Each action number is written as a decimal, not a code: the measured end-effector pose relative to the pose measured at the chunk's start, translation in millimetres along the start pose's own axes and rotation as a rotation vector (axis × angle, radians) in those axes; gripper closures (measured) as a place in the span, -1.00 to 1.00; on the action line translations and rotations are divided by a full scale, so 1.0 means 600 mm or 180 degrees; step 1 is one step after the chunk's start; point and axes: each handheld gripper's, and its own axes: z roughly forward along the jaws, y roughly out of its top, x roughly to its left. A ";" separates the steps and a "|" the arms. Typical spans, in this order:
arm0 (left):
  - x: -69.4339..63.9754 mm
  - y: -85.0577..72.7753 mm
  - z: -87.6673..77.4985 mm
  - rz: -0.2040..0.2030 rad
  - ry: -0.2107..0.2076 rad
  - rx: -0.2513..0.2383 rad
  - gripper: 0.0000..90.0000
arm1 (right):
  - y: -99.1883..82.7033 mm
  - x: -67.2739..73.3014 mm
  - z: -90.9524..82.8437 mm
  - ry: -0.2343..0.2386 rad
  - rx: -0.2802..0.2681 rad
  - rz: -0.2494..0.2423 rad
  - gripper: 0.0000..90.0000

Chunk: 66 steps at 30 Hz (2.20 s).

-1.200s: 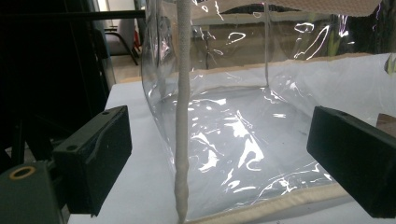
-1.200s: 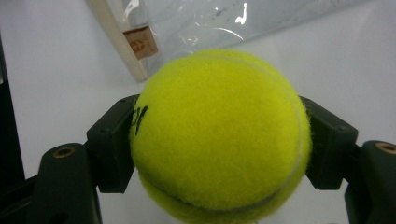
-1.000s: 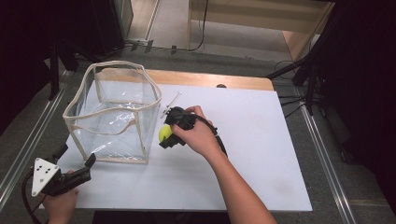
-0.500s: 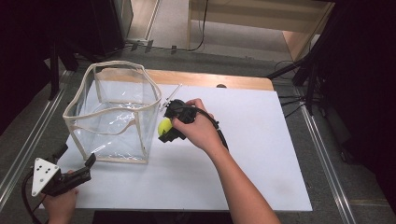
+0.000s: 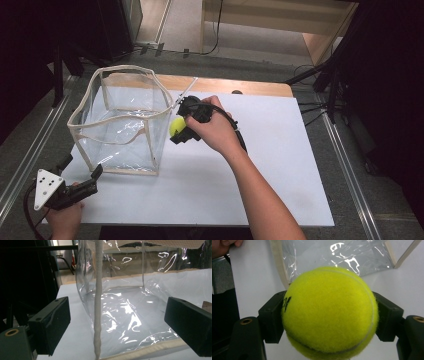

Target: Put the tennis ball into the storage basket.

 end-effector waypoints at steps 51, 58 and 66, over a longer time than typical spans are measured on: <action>0.000 0.000 0.001 -0.0023 -0.0005 -0.0011 -0.85 | 0.104 -0.004 -0.089 -0.0149 -0.0104 -0.0197 -0.47; 0.001 0.000 0.000 -0.0033 -0.0007 -0.0015 -0.85 | 0.120 -0.004 -0.086 -0.0163 -0.0104 -0.0209 -0.47; 0.001 0.000 0.001 -0.0046 -0.0014 -0.0026 -0.85 | 0.134 -0.010 -0.076 -0.0177 -0.0099 -0.0215 -0.47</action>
